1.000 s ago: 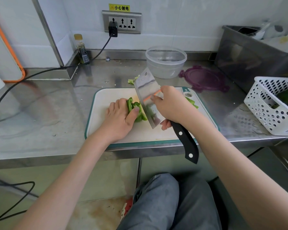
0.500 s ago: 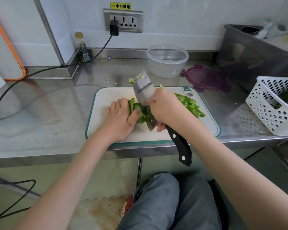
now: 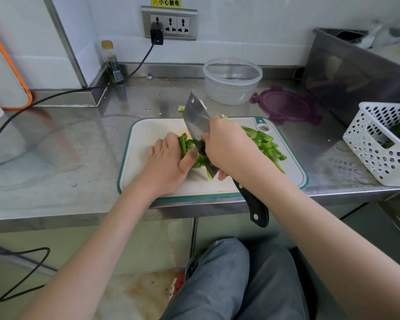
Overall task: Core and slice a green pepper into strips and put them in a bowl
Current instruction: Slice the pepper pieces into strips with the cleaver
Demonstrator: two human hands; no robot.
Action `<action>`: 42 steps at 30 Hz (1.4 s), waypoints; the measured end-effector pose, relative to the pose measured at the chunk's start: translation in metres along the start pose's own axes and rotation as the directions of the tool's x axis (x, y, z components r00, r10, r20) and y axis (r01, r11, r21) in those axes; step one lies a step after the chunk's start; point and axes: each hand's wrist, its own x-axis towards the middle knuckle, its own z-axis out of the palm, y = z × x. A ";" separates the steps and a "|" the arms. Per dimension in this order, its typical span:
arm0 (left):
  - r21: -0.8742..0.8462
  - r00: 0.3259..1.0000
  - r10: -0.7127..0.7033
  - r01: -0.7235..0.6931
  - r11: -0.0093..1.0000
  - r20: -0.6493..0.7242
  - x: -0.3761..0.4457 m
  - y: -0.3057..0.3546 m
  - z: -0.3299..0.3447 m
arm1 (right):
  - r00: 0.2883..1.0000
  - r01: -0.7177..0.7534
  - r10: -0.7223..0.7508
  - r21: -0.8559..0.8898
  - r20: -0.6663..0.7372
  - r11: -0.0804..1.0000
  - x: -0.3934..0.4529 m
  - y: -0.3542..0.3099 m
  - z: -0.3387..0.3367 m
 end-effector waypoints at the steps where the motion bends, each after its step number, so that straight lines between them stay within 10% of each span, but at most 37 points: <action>1: 0.014 1.000 0.002 -0.002 1.000 -0.002 0.000 0.000 0.000 | 1.000 -0.011 0.011 -0.017 0.007 1.000 0.001 -0.002 0.001; 21: 0.057 1.000 0.014 -0.015 0.998 0.022 -0.001 0.002 0.001 | 0.996 0.021 -0.011 -0.120 0.084 0.993 0.031 -0.010 0.007; 30: -0.203 0.996 -0.045 0.029 0.979 -0.074 -0.002 0.001 -0.009 | 0.996 0.013 -0.007 -0.062 0.092 0.998 0.039 -0.001 0.008; 42: -0.202 0.999 0.006 -0.016 0.979 -0.052 -0.002 0.000 -0.005 | 0.985 0.053 -0.023 0.172 -0.173 0.984 0.022 0.065 -0.040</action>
